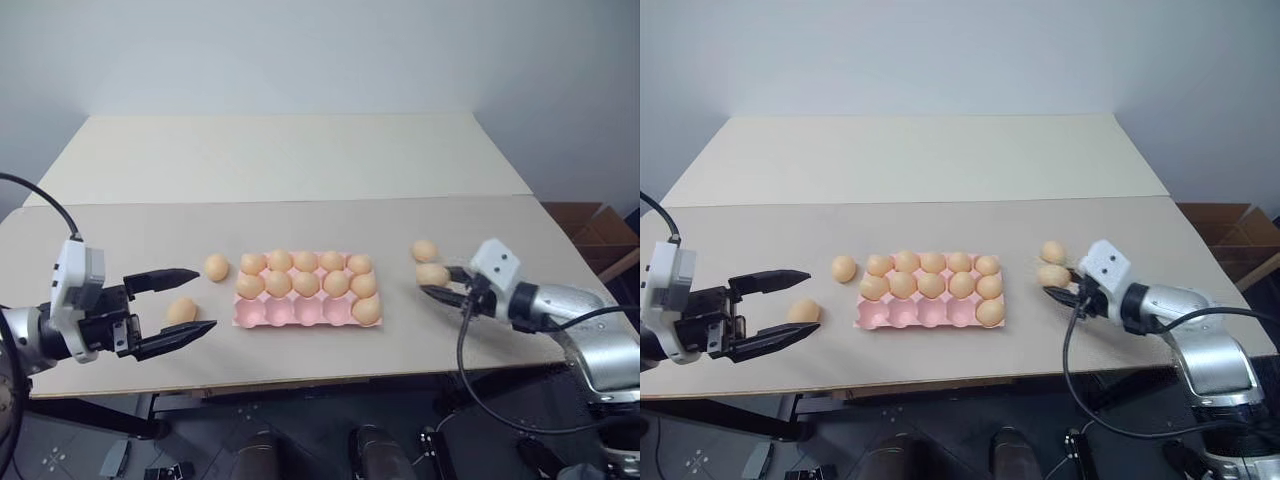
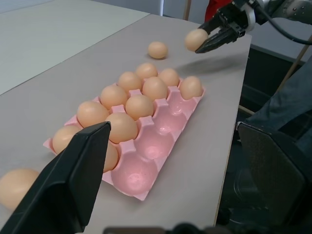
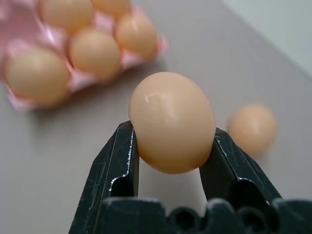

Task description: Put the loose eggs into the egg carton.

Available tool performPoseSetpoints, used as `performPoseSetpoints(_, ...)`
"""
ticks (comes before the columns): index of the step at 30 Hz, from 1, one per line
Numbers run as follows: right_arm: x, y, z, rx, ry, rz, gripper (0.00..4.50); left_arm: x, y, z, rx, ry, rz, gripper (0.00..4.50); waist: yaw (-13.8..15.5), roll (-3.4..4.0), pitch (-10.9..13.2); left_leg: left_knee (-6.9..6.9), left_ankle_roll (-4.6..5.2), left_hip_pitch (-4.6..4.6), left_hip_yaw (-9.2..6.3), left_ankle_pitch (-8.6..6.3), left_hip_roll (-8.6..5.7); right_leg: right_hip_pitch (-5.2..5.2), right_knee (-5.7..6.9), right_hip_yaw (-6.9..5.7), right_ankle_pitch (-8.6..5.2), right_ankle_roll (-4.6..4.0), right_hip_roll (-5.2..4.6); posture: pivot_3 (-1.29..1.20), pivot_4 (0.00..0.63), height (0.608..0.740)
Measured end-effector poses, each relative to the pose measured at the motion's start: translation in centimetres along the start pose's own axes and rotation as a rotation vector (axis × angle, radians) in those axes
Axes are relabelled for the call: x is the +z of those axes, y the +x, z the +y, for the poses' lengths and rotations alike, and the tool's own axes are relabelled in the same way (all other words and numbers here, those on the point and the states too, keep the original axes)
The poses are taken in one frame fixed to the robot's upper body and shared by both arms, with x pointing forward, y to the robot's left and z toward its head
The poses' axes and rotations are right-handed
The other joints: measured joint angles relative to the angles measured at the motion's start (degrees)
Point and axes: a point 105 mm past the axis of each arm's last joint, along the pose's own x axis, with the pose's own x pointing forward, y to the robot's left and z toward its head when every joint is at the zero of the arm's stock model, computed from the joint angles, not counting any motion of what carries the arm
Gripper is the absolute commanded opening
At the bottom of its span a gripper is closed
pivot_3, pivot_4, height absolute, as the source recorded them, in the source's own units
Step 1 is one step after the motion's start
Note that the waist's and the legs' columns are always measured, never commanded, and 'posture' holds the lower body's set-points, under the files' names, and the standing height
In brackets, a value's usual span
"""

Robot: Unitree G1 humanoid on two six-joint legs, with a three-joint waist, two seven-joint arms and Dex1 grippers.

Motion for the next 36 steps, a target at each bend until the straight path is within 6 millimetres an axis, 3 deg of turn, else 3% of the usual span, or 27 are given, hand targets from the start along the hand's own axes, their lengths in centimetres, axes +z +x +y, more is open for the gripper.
performPoseSetpoints(4,3.1,2.5,2.6,0.093,-0.018,-0.103,1.65,0.0,0.0,0.1,0.003,0.005,0.006,4.50,0.1,0.00,0.0,0.00,0.00,-0.03,-0.01,0.00,0.00,-0.02,-0.01,-0.01,-0.04,-0.07,-0.01,0.00,0.150,0.740)
performPoseSetpoints(9,3.1,5.3,5.9,0.201,0.004,-0.082,1.65,0.0,0.0,0.1,0.003,0.007,0.007,4.50,0.4,0.00,0.0,0.00,0.00,-0.10,0.00,0.00,-0.04,-0.04,-0.06,-0.03,-0.06,-0.13,-0.07,0.00,0.150,0.740)
performPoseSetpoints(12,2.6,6.3,6.9,0.224,-0.012,-0.034,2.54,0.0,0.0,0.0,0.003,0.007,0.008,4.50,0.4,0.00,0.0,0.01,0.00,-0.11,0.01,0.00,-0.05,-0.05,-0.07,-0.03,-0.06,-0.14,-0.08,0.00,0.150,0.740)
performPoseSetpoints(17,2.4,6.4,7.0,0.225,-0.009,-0.009,4.32,-0.1,0.0,-0.2,-0.001,0.007,0.013,4.50,0.3,0.00,0.0,0.00,0.00,-0.09,0.00,0.00,-0.03,-0.05,-0.04,-0.04,-0.06,-0.15,-0.06,0.00,0.150,0.740)
performPoseSetpoints(21,2.6,6.3,6.7,0.218,-0.001,-0.018,4.45,-0.1,0.0,-0.2,0.000,0.008,0.014,4.50,0.2,0.00,0.0,0.00,0.00,-0.09,-0.01,0.00,-0.02,-0.06,-0.02,-0.05,-0.06,-0.15,-0.04,0.00,0.150,0.740)
performPoseSetpoints(23,3.1,5.8,5.9,0.194,0.001,-0.037,4.45,-0.1,0.0,-0.2,0.000,0.008,0.014,4.50,0.2,0.00,0.0,0.00,0.00,-0.11,-0.01,0.00,-0.03,-0.06,-0.03,-0.05,-0.05,-0.14,-0.05,0.00,0.150,0.740)
performPoseSetpoints(27,3.3,3.3,2.5,0.082,-0.022,-0.041,4.45,-0.1,-0.1,-0.2,0.004,0.008,0.015,4.50,0.6,0.00,0.0,0.00,0.00,-0.12,0.01,0.00,-0.06,-0.02,-0.12,-0.05,-0.06,-0.14,-0.09,0.00,0.150,0.740)
performPoseSetpoints(30,2.0,1.5,-0.9,-0.048,-0.025,0.013,4.45,-0.2,-0.2,-0.2,0.012,0.006,0.015,4.50,0.6,-0.01,0.0,0.01,0.00,-0.10,0.03,0.00,-0.06,-0.01,-0.14,-0.04,-0.10,-0.21,-0.08,0.00,0.150,0.740)
performPoseSetpoints(36,-2.1,2.3,-7.0,-0.320,0.088,0.138,4.45,0.0,-0.1,0.0,0.018,0.016,0.005,4.50,-0.4,0.00,0.0,-0.03,-0.01,0.02,0.05,0.01,-0.03,-0.04,0.01,0.06,-0.09,-0.31,0.03,0.00,0.150,0.740)
